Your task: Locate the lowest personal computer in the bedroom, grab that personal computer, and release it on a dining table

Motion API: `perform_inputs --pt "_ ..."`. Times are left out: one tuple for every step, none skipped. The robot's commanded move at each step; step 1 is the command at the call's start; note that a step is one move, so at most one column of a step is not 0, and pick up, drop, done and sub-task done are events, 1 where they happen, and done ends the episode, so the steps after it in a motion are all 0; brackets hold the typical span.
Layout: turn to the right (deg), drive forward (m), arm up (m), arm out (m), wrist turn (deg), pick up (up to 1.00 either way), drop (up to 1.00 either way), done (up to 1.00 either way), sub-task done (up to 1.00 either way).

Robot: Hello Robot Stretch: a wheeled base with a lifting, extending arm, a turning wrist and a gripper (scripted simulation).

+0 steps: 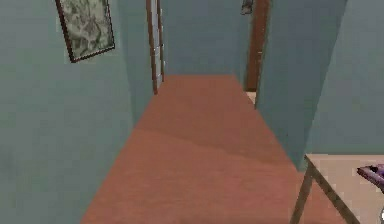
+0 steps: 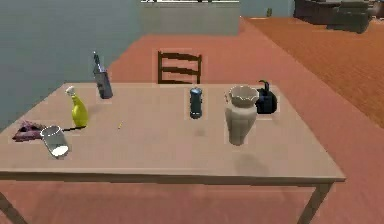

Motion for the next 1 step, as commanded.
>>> perform_inputs --pt "0.0 1.00 0.00 0.00 0.0 0.00 0.00 0.00 0.00"
